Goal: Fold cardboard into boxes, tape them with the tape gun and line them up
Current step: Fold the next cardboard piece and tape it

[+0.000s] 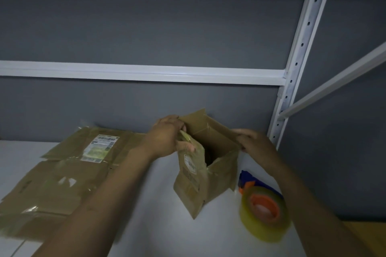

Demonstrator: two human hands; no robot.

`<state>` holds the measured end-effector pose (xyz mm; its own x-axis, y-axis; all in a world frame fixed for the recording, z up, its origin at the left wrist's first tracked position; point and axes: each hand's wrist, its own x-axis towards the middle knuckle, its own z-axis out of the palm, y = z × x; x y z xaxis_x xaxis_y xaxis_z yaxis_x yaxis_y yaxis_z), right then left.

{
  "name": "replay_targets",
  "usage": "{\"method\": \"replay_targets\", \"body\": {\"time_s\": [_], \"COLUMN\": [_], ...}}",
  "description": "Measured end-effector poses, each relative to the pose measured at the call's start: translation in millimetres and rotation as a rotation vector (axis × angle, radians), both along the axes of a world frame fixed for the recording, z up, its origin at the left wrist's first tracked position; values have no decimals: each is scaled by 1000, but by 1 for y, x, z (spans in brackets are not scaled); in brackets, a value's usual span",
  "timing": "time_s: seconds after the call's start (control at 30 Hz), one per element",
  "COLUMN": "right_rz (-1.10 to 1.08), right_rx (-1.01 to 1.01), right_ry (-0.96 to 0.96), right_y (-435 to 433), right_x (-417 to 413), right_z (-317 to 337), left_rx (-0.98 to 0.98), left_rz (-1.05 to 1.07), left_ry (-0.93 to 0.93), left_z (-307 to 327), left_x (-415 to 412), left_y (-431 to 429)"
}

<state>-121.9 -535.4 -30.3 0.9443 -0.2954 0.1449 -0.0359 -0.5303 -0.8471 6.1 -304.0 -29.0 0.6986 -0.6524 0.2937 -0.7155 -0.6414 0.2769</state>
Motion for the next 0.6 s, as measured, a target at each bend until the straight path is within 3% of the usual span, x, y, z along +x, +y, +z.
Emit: {"method": "replay_targets", "body": {"time_s": [0.1,0.17,0.3,0.4,0.47,0.6], "right_rz": [263,315,229,44,-56,-41], "right_rx": [-10,-19,-149,-281,-370,-359], "right_ry": [44,68,62,100,130,277], "right_y": [-6,-8,-3,9,14,19], "right_x": [-6,-6,5,17,23,35], "right_z": [4,8,11,12,14,17], "left_rx": [-105,-123,-151,-158,-81,393], "left_rz": [-19,-42,-132,-193,-174,4], "left_ry": [57,92,220,259,273,157], "left_z": [-3,-6,-8,-3,2,12], "left_x": [2,3,4,-4,-12,-26], "left_y": [1,3,14,21,22,14]}}
